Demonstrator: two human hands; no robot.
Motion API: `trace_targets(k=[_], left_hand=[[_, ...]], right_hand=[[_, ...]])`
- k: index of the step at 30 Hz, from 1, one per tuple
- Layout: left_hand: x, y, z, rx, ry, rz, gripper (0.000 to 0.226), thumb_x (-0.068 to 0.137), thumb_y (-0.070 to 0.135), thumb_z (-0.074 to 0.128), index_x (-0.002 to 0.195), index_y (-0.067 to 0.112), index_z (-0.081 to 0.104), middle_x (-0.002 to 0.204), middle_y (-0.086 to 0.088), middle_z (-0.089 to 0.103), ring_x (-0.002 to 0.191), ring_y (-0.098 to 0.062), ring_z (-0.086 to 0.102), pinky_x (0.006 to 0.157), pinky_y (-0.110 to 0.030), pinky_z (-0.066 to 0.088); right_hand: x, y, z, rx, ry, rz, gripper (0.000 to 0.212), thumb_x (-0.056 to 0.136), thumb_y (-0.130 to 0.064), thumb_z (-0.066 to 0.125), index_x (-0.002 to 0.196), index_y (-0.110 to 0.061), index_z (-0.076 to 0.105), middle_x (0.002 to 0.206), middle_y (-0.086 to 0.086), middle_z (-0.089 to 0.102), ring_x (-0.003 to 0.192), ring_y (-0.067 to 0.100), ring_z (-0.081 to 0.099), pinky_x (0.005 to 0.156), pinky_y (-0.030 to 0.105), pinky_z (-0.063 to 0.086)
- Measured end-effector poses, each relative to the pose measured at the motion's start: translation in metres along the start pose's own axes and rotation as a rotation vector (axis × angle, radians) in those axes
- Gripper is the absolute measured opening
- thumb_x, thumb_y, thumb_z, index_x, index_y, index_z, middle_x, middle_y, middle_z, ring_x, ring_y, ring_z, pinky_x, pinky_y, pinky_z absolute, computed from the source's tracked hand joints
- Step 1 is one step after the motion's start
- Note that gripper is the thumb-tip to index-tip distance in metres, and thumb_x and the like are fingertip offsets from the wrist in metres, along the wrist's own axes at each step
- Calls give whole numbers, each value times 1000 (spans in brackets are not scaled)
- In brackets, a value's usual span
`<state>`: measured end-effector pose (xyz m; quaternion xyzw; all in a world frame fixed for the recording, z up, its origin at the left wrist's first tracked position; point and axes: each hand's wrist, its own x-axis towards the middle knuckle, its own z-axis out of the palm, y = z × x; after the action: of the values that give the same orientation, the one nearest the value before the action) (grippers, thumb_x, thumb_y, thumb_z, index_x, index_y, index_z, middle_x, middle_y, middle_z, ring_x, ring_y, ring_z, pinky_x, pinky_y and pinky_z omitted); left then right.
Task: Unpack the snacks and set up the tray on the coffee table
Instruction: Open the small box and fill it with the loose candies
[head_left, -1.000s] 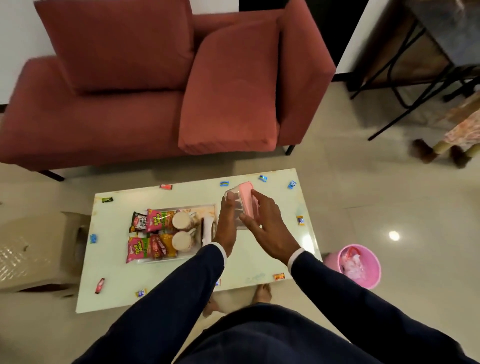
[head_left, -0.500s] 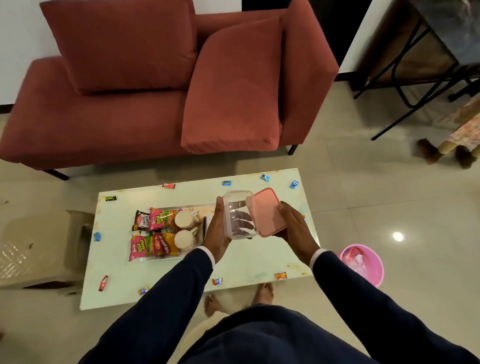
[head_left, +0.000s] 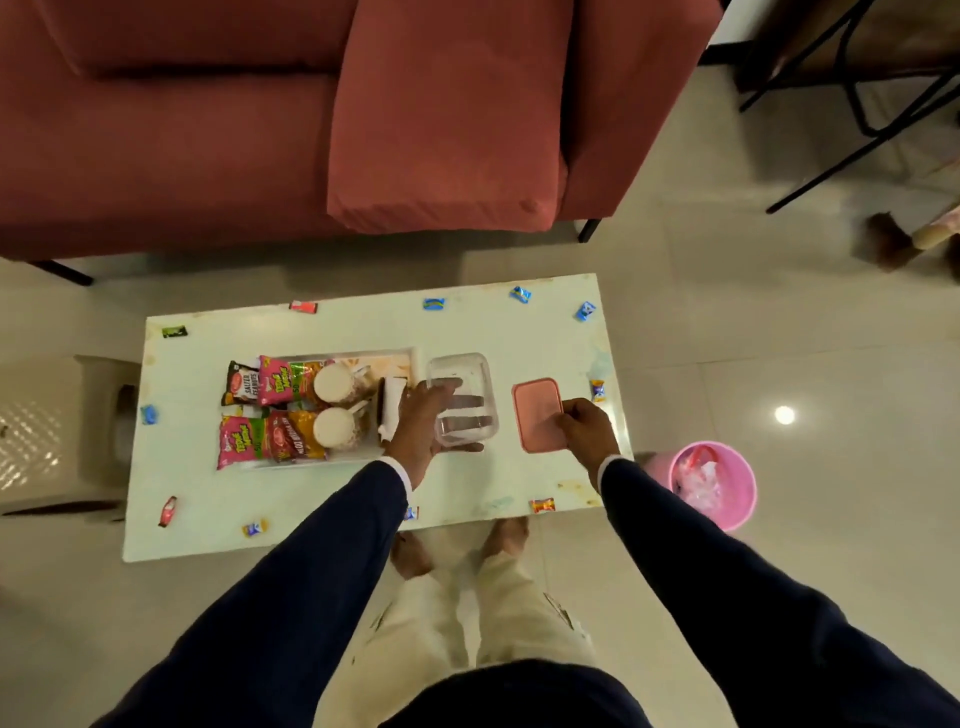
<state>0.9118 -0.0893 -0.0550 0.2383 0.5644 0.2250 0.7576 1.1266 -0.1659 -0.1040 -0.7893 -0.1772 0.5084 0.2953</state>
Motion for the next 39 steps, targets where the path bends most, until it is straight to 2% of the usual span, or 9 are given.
trace_targets(k=[4,10,15,18,21,24,27,32,39], left_hand=[[73,-40,-6,186,124,-24,21,103,27,56,122,18,58,108,-9,66,91,-23,70,68,-39,61],[180,-112,-17,327,184,-68,39,99,14,60,136,21,47,112,-1,61,97,-16,63,93,-47,56],[225,-158,-22,378,239,-49,47,97,16,62,141,20,44,119,-3,59,100,-19,59,95,-42,51],[239,-170,-22,378,252,-61,49,98,17,60,143,19,41,111,2,58,99,-20,57,101,-43,49],[246,-172,-22,368,270,-75,49,99,15,59,144,17,40,124,-5,58,109,-25,58,108,-49,49],[249,-171,-24,411,304,-72,51,98,15,62,145,16,43,139,-12,55,119,-31,60,108,-51,50],[249,-168,-26,428,344,-44,53,99,24,65,148,17,45,142,-15,49,123,-33,59,107,-54,51],[253,-166,-28,464,361,-5,55,101,34,64,151,18,47,140,-15,42,125,-32,56,107,-53,51],[250,-162,-44,577,303,-30,75,98,32,69,161,18,30,154,-15,35,134,-34,51,109,-52,50]], right_hand=[[73,27,14,-154,19,25,22,90,-6,58,111,-7,65,109,12,69,103,32,65,87,41,56],[172,81,40,-157,21,64,30,92,-5,56,121,-5,60,119,15,68,109,36,65,91,54,58],[211,108,53,-122,61,71,32,93,-6,55,124,-11,57,117,10,67,105,31,67,89,52,59],[217,112,50,-153,94,51,36,93,-6,55,129,-12,53,118,10,66,103,29,66,90,46,59],[211,112,42,-219,107,31,46,93,-7,59,138,-10,47,131,15,59,110,29,60,93,38,51],[196,113,36,-473,173,-146,50,91,-7,61,139,-7,47,142,16,43,127,35,45,105,33,33],[178,113,38,-594,98,-372,51,86,2,59,135,-8,51,138,13,43,126,35,43,102,26,28],[164,115,52,-581,-51,-413,52,88,3,58,137,-13,49,139,10,42,124,33,46,102,41,46],[155,119,73,-496,-76,-358,55,90,1,59,141,-12,43,141,10,40,124,36,51,100,53,48]])
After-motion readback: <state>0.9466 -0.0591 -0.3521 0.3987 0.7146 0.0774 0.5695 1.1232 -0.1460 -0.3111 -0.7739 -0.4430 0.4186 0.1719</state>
